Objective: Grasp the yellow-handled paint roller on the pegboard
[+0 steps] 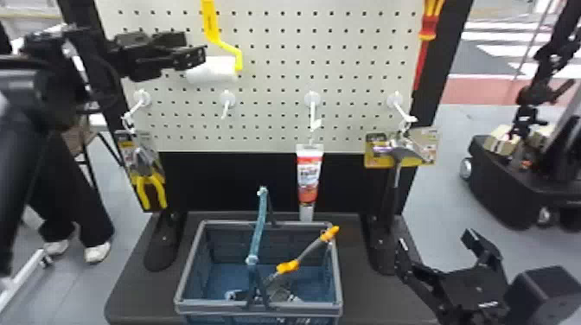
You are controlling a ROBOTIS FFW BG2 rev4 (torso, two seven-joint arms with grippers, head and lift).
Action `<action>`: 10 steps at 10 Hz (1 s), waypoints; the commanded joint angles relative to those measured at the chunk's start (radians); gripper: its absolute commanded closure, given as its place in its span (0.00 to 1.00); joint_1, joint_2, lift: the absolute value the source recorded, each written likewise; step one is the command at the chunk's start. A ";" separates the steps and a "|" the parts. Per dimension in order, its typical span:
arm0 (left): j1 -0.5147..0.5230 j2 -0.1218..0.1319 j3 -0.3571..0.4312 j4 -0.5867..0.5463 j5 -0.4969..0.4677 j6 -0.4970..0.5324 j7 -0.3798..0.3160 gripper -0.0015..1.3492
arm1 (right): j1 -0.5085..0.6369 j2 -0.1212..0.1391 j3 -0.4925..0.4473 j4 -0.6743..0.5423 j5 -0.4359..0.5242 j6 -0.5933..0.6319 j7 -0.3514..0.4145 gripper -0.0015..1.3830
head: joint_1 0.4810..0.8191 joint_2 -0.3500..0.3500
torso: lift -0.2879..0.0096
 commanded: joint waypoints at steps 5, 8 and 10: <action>-0.169 -0.038 -0.146 0.184 0.033 -0.036 -0.023 0.18 | -0.040 -0.019 0.020 0.033 -0.002 0.002 0.000 0.10 | 0.20 0.50 | 0.63; -0.192 -0.063 -0.166 0.188 0.002 -0.034 -0.018 0.70 | -0.040 -0.024 0.020 0.033 0.000 0.009 0.000 0.10 | 0.20 0.50 | 0.63; -0.188 -0.069 -0.165 0.186 0.006 -0.027 -0.007 0.90 | -0.031 -0.028 0.020 0.028 0.000 0.012 0.000 0.10 | 0.20 0.50 | 0.63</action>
